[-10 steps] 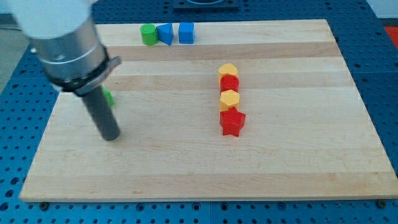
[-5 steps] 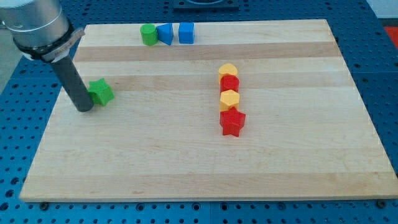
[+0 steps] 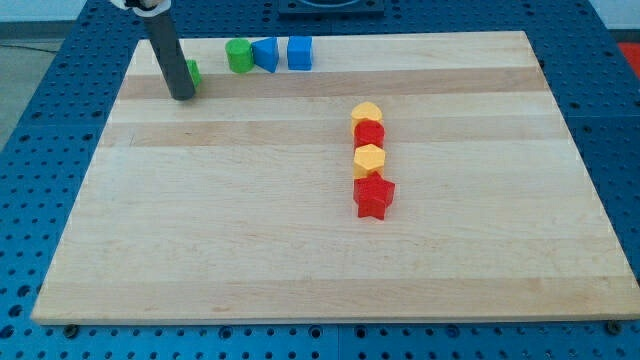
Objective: Move the green star in a horizontal line left to the green circle
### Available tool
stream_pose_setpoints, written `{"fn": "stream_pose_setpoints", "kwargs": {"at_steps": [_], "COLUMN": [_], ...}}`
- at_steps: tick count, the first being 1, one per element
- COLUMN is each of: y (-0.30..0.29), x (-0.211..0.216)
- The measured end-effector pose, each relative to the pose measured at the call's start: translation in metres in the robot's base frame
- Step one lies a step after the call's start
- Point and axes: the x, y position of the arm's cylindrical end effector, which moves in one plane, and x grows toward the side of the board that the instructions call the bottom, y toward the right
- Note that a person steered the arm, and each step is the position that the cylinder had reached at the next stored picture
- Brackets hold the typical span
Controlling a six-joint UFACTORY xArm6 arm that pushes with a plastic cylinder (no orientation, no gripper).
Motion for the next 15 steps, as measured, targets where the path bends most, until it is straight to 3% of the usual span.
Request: {"fn": "stream_pose_setpoints", "kwargs": {"at_steps": [2,4,6,8,11,15], "y": [-0.041,-0.041,-0.029,-0.023,-0.010,0.005], "x": [0.000,-0.027,-0.043,0.008,-0.029,-0.040]}}
